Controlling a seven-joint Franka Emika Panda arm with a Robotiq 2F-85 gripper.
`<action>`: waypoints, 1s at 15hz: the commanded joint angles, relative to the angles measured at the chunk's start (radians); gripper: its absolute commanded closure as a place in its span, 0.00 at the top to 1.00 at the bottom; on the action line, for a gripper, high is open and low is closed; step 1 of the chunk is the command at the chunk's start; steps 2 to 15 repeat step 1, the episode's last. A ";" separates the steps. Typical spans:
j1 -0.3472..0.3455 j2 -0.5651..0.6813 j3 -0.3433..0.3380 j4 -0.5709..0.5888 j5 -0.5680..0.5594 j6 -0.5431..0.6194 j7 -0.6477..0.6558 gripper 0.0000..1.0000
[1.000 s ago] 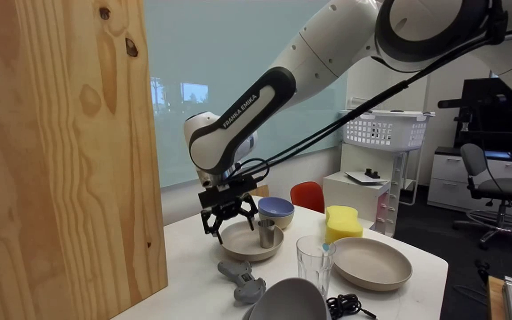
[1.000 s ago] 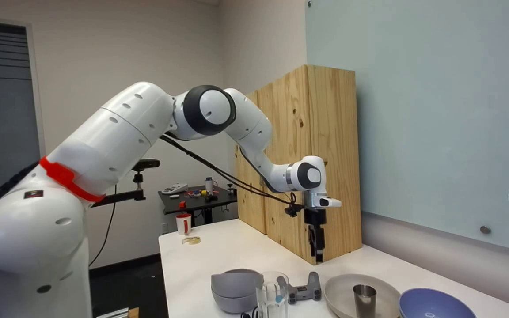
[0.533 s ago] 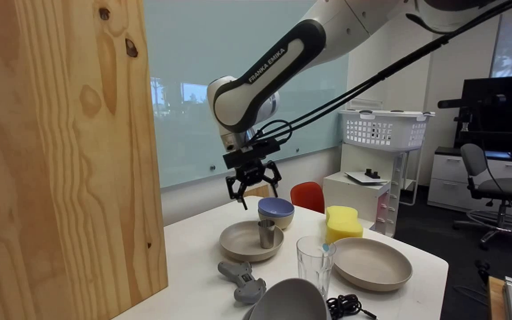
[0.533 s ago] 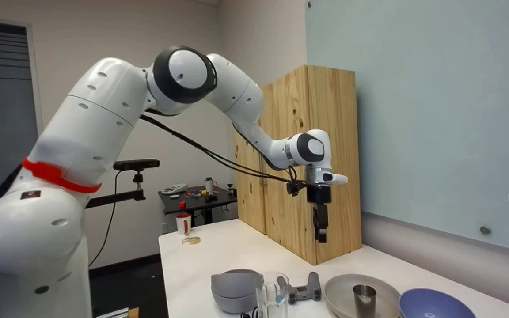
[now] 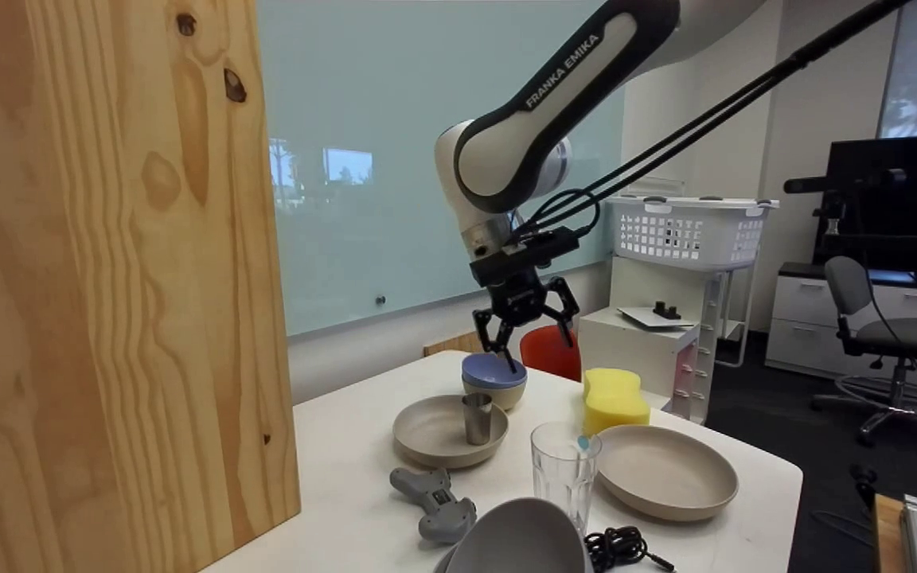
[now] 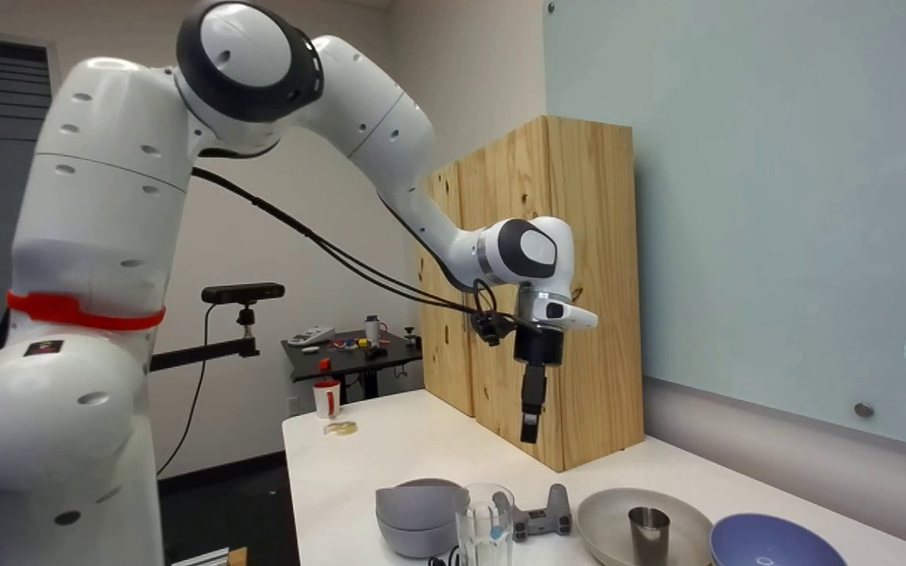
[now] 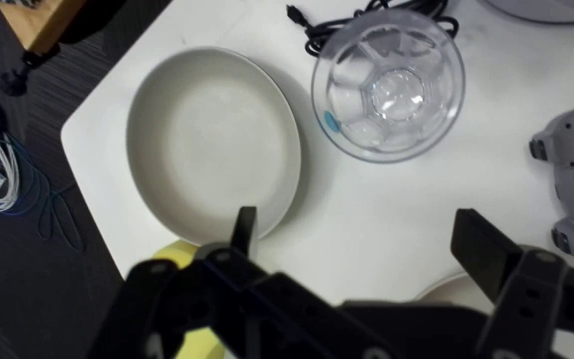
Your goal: Put the gaming console directly onto the table
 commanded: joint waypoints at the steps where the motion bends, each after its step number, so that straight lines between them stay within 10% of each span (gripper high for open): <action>1: -0.037 -0.024 0.038 -0.028 -0.005 -0.003 0.007 1.00; 15: -0.037 -0.024 0.038 -0.028 -0.005 -0.003 0.007 1.00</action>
